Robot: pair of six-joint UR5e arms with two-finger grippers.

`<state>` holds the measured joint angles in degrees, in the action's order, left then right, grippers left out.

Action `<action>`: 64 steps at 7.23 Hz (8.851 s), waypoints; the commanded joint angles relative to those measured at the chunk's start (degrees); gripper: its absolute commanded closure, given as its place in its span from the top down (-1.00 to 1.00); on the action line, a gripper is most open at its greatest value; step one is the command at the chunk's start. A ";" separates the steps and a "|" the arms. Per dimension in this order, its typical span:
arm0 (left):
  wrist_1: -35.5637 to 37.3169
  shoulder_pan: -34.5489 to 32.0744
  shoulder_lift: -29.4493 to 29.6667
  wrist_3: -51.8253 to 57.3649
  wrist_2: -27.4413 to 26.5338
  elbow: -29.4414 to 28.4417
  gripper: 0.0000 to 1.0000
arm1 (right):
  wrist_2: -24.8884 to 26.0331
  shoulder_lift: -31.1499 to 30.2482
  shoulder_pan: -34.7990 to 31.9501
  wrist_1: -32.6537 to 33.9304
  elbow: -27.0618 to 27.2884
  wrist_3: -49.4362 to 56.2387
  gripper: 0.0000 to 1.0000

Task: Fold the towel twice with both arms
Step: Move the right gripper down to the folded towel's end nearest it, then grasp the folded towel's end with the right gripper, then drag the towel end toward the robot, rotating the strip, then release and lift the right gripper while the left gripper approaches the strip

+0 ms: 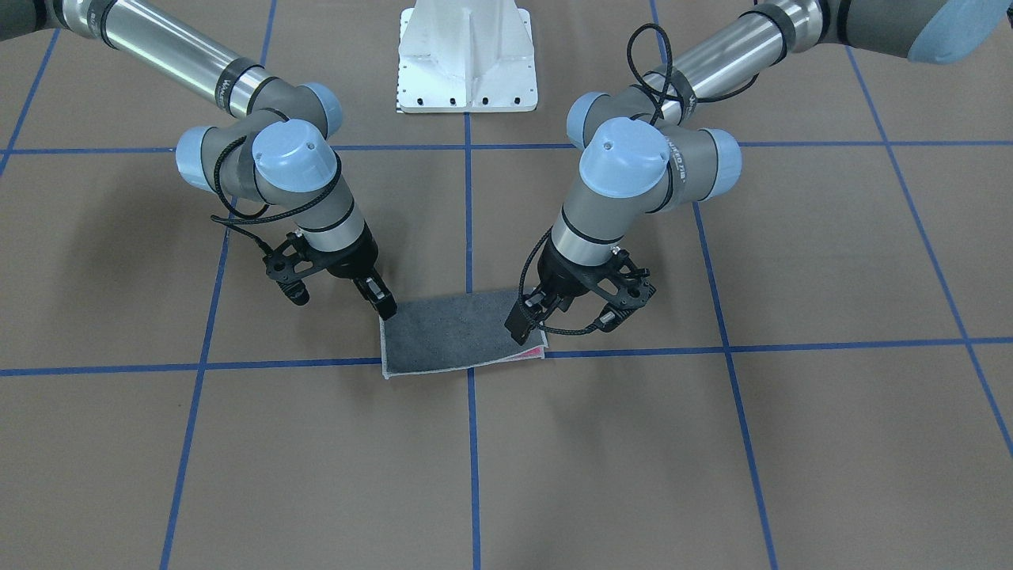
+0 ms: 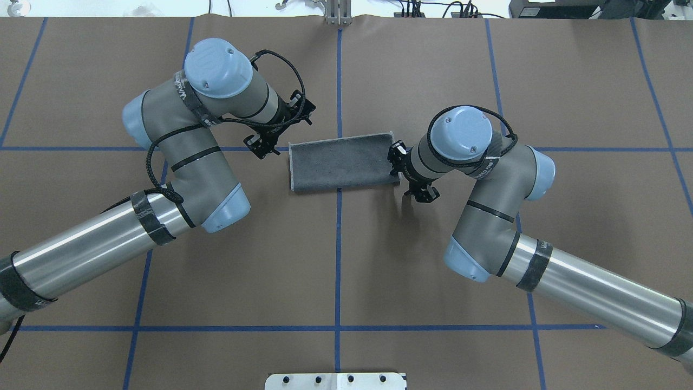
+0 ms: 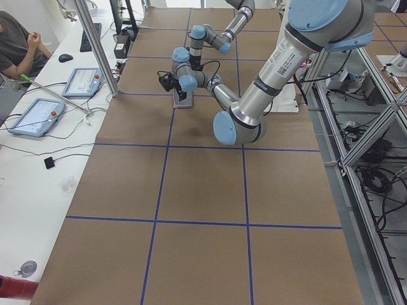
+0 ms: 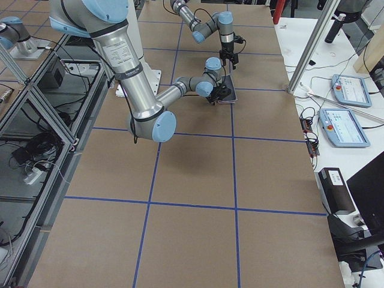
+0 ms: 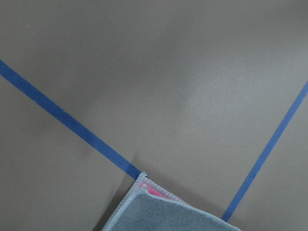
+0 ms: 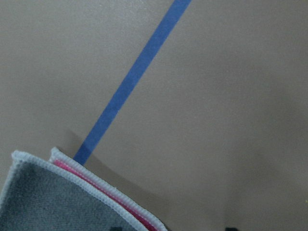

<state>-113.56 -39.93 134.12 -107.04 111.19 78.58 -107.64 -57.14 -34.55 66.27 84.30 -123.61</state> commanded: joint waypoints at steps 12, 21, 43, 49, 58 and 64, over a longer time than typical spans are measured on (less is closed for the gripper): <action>0.10 -0.06 -0.18 -0.10 -0.10 1.32 1.00 | 2.51 -1.93 0.71 -4.75 0.80 -6.71 -0.08; 0.10 0.03 -0.18 -0.19 -0.19 1.23 1.00 | 2.44 -1.57 1.06 -5.10 0.34 -8.66 -1.00; 0.80 -0.06 -7.21 -0.98 2.36 13.27 1.00 | -2.75 0.00 13.53 0.00 12.92 -19.91 -1.00; 3.53 -0.06 -7.21 -0.89 2.36 15.12 1.00 | -0.82 2.29 15.91 0.09 11.60 -20.97 -1.00; 3.52 0.47 -9.92 -0.98 2.45 17.91 1.00 | -2.37 2.23 12.68 0.00 12.37 -19.91 1.00; 0.12 19.15 -18.53 -13.09 -16.30 27.68 0.97 | -10.31 -5.35 -2.54 -0.18 15.55 1.17 1.00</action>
<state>-111.49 -25.44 117.84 -118.29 100.09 104.87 -118.13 -62.00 -35.86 65.91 100.15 -125.34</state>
